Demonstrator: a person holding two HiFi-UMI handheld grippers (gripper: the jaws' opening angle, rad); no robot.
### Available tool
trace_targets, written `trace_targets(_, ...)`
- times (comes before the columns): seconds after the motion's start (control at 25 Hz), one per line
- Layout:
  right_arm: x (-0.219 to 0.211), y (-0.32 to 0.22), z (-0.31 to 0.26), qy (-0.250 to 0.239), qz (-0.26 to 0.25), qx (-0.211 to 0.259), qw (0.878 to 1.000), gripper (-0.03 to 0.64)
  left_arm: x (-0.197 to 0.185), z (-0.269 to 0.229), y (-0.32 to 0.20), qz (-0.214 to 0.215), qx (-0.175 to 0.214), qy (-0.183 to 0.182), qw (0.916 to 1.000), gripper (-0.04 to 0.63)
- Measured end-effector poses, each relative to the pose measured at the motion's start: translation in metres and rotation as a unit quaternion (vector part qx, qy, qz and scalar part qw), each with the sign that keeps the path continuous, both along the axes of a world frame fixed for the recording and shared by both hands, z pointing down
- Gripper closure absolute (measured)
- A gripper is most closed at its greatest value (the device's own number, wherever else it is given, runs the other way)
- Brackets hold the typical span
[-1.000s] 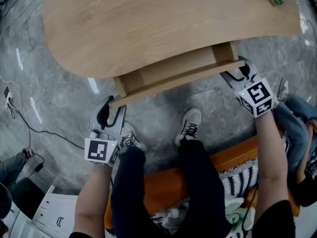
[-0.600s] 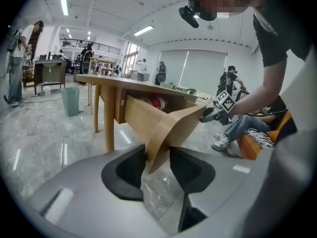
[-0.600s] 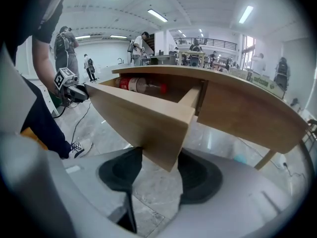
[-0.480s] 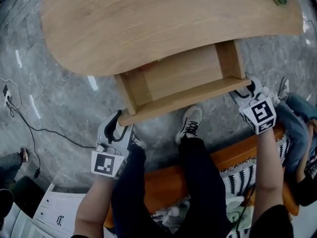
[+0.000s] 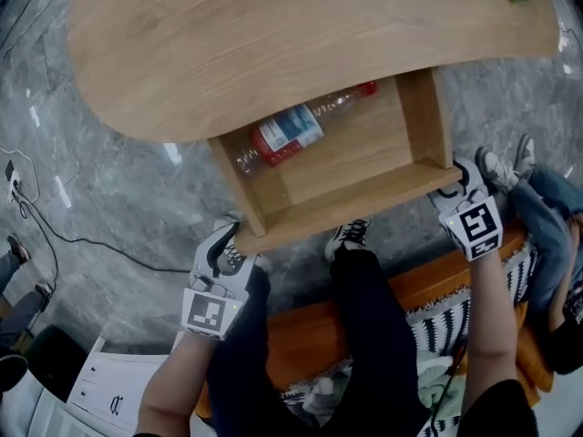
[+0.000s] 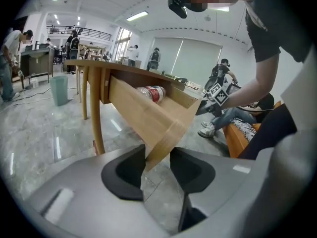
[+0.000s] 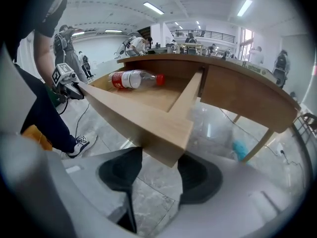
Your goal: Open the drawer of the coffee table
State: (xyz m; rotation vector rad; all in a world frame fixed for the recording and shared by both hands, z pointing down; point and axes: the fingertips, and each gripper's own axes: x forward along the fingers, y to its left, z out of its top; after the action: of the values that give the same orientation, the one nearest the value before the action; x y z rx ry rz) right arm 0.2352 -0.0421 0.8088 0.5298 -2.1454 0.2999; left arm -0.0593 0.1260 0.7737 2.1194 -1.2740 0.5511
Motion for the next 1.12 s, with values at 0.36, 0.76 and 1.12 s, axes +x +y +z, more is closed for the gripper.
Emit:
trace_targets(0.36,0.001,0.007,0.017,0.013,0.008,-0.007,1.0,0.402,0.002,0.019,0.008,0.038,-0.007,-0.019,0.9991,0.451)
trace_targets(0.76,0.002,0.006,0.024,0.011,0.012,-0.003,1.0,0.402,0.003,0.03,0.014,0.054,0.001,-0.034,0.998,0.448)
trace_targets(1.12,0.042,0.041,0.013,0.013,0.126,-0.062,0.99,0.402,-0.016,0.019,0.037,0.026,-0.037,-0.049,0.9978,0.443)
